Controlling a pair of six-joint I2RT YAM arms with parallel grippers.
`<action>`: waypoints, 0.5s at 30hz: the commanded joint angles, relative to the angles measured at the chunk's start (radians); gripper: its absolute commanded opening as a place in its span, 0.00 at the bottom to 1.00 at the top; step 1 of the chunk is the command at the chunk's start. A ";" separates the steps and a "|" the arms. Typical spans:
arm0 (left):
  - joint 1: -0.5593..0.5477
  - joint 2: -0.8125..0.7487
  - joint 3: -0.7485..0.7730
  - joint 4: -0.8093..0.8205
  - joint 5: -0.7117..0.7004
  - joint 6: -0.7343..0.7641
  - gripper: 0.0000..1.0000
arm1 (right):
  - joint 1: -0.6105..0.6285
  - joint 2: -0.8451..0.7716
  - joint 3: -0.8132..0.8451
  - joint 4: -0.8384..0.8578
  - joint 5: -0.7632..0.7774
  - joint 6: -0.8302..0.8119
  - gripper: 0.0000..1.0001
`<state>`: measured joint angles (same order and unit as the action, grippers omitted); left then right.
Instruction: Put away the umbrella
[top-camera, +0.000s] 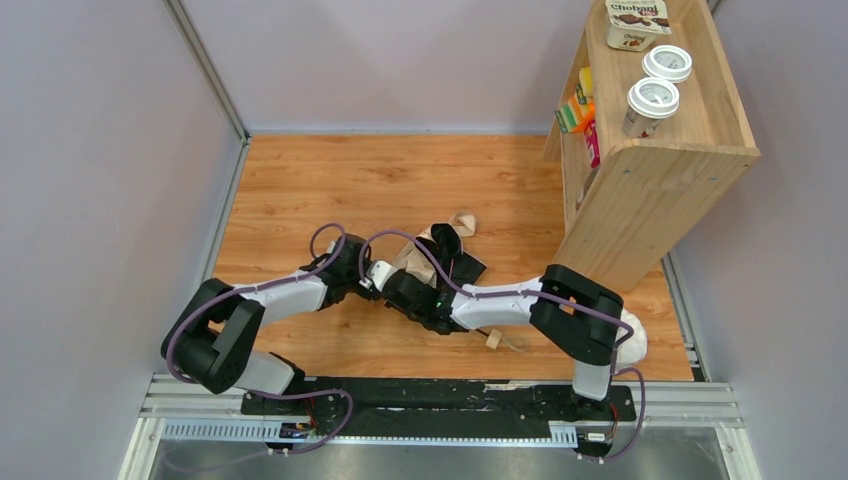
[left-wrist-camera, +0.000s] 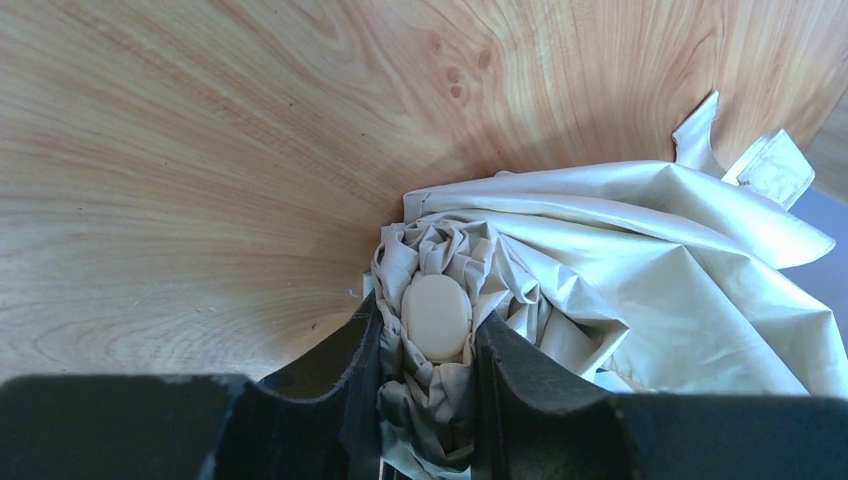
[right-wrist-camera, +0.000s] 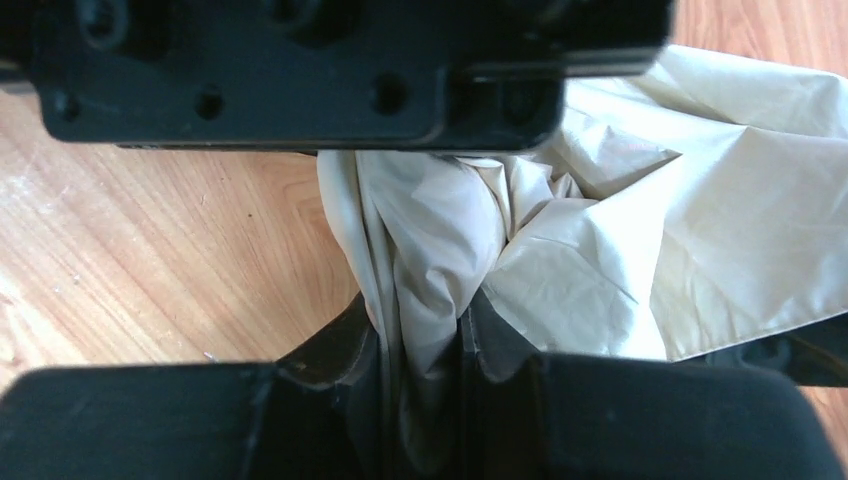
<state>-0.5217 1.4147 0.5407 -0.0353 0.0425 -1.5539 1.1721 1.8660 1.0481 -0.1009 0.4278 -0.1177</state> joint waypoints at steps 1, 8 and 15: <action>-0.001 -0.037 -0.004 -0.100 -0.039 0.101 0.00 | -0.081 0.038 -0.098 -0.082 -0.243 0.112 0.00; 0.017 -0.161 -0.057 0.026 -0.131 0.231 0.75 | -0.167 0.032 -0.174 -0.056 -0.576 0.182 0.00; 0.130 -0.396 -0.212 0.224 -0.079 0.305 0.77 | -0.267 0.087 -0.163 -0.043 -0.848 0.248 0.00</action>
<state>-0.4374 1.1290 0.3935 0.0616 -0.0395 -1.3251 0.9504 1.8114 0.9546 0.0345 -0.1242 0.0021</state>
